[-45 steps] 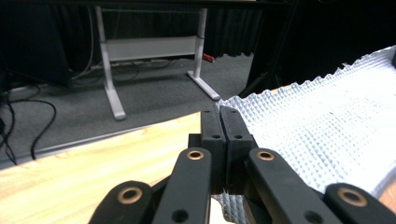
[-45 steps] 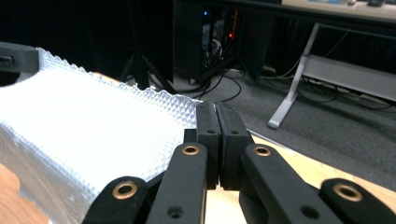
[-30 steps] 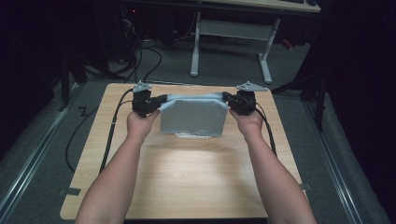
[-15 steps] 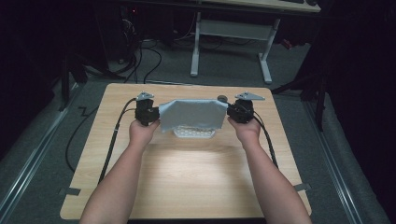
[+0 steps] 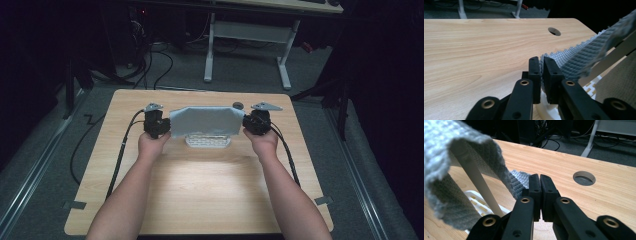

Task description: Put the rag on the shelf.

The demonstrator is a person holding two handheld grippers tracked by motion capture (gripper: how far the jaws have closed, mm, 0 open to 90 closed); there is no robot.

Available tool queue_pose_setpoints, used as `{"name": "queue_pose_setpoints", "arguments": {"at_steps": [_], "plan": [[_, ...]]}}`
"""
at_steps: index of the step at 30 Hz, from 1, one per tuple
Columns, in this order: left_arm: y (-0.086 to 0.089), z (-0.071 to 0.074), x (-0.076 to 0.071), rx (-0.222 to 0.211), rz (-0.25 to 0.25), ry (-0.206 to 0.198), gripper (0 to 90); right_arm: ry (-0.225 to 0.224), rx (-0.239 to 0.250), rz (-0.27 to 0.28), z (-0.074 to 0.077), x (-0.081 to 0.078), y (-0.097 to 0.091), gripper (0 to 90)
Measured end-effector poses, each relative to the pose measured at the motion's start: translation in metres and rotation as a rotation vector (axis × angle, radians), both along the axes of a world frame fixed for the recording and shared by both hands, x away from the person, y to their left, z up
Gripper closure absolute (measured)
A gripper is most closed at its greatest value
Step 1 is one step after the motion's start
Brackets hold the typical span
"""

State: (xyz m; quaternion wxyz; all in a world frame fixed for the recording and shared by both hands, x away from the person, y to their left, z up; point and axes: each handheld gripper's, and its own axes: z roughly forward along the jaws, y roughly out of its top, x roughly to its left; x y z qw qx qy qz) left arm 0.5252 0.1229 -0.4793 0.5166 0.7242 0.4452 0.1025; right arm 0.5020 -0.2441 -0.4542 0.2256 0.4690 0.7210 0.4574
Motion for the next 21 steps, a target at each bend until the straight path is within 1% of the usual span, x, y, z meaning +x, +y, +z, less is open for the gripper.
{"name": "queue_pose_setpoints", "arguments": {"at_steps": [1, 2, 3, 5, 7, 8, 11, 15, 17, 18, 21], "plan": [[0.001, 0.0, 0.0, -0.001, 0.008, 0.001, 82.1, 0.001, 0.0, -0.005, 0.0, 0.0, 0.0, 86.9], [0.004, 0.001, 0.0, -0.003, 0.017, 0.005, 76.7, 0.004, 0.001, -0.003, 0.001, -0.001, -0.001, 86.2], [0.005, 0.002, 0.0, -0.002, 0.023, 0.001, 76.7, 0.004, 0.001, -0.003, 0.001, -0.001, -0.001, 84.5], [0.009, 0.005, -0.001, 0.009, 0.041, -0.009, 72.9, -0.003, -0.004, -0.009, 0.003, -0.001, -0.002, 81.6], [0.013, 0.008, -0.001, 0.007, 0.054, -0.016, 68.8, -0.006, 0.001, -0.011, 0.006, -0.001, -0.003, 78.5], [0.015, 0.009, -0.001, 0.008, 0.066, -0.017, 66.8, -0.012, -0.003, -0.015, 0.007, -0.001, -0.004, 76.8], [0.021, 0.012, -0.002, 0.002, 0.101, -0.017, 60.3, -0.015, 0.004, -0.03, 0.01, -0.001, -0.008, 73.7], [0.03, 0.017, -0.004, -0.006, 0.141, -0.036, 53.0, -0.018, 0.004, -0.045, 0.013, -0.002, -0.013, 68.2], [0.033, 0.019, -0.005, -0.008, 0.153, -0.043, 49.8, -0.02, 0.007, -0.051, 0.015, -0.003, -0.014, 67.1], [0.035, 0.02, -0.006, 0.004, 0.162, -0.048, 48.0, -0.023, 0.007, -0.051, 0.016, -0.003, -0.016, 66.6], [0.037, 0.022, -0.007, 0.022, 0.167, -0.053, 46.1, -0.027, -0.008, -0.059, 0.018, -0.005, -0.017, 63.2]]}}
